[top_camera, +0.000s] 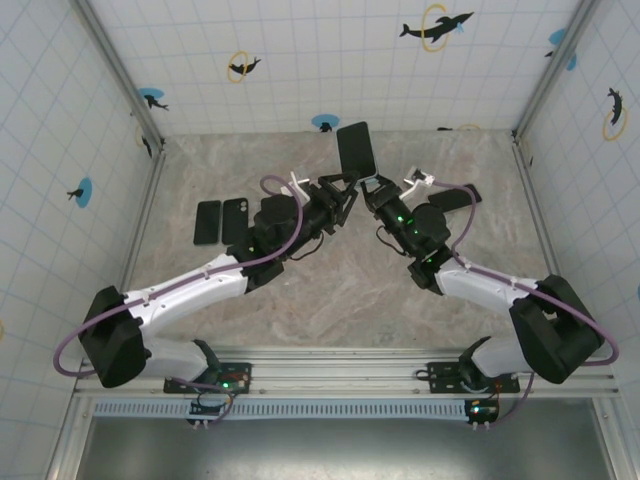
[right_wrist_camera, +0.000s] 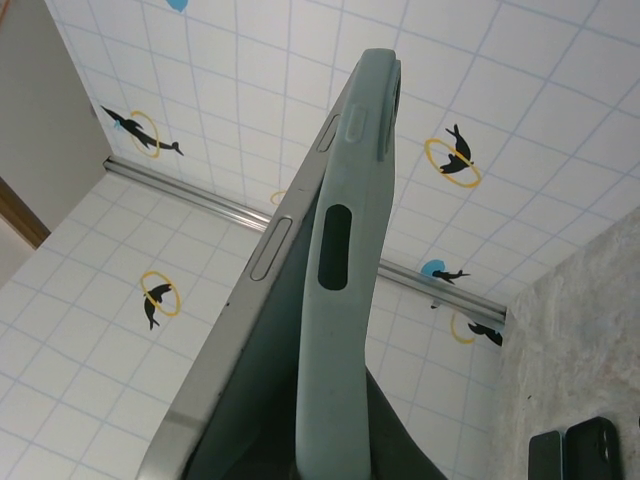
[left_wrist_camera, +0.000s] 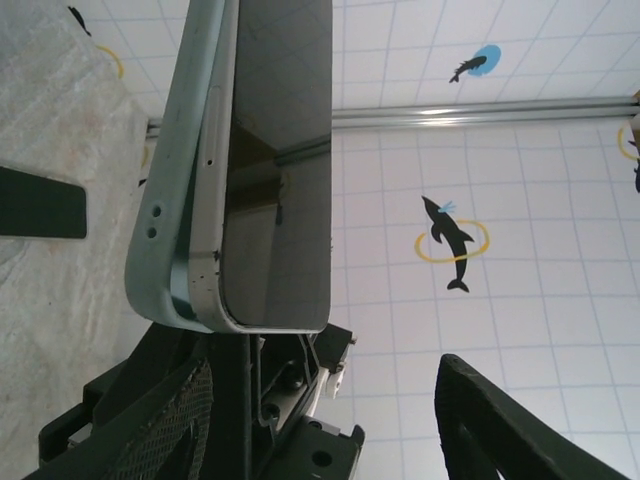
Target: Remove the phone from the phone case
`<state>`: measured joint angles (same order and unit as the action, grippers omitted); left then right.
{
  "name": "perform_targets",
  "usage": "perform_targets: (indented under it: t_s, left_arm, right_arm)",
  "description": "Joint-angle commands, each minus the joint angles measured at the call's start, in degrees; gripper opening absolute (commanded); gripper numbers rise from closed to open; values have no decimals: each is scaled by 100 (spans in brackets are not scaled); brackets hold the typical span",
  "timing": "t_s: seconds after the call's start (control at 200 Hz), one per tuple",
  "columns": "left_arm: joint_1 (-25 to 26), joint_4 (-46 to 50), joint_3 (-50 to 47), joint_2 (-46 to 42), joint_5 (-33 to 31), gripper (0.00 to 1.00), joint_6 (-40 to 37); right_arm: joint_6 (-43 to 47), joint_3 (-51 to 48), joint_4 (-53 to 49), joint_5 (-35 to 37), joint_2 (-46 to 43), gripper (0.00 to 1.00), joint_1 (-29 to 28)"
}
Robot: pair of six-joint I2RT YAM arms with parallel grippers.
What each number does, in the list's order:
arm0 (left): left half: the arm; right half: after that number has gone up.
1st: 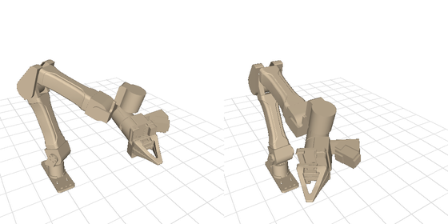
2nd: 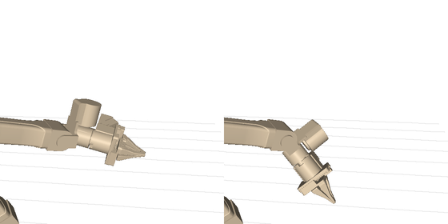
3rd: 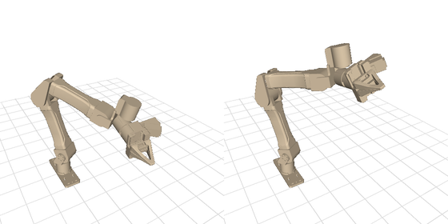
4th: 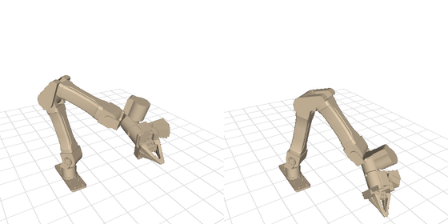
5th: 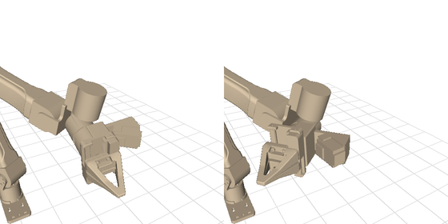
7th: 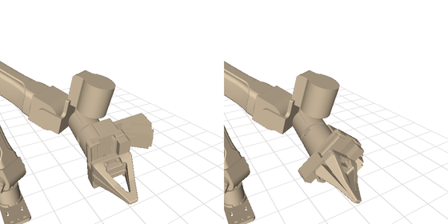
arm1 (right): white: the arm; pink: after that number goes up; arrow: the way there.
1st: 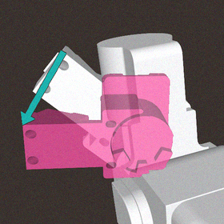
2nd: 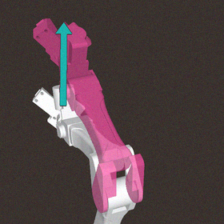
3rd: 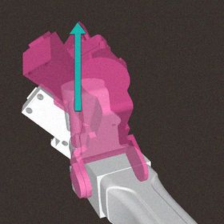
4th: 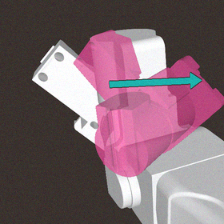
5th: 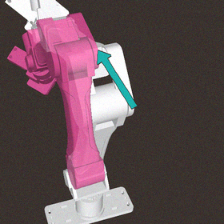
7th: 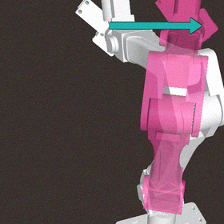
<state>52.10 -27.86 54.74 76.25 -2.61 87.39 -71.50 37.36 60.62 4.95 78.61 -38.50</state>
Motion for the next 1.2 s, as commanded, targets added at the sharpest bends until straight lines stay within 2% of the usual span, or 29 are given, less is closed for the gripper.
perform_targets:
  t_s: [0.0,0.155,0.761,1.041,1.191]
  left_arm:
    - [19,-330,73,63,-152,57,164]
    - [18,-469,48,70,-180,52,190]
    - [-70,-421,-218,48,-143,50,337]
    - [-173,-665,-304,41,-189,41,410]
    - [-226,-620,-203,71,-270,41,409]
  right_arm:
    - [146,39,634,104,-107,6,-55]
    - [145,52,661,58,-100,6,-91]
    - [162,59,710,67,-153,6,-174]
    - [215,-25,803,-85,-175,5,-199]
    - [282,-97,886,-116,-205,5,-286]
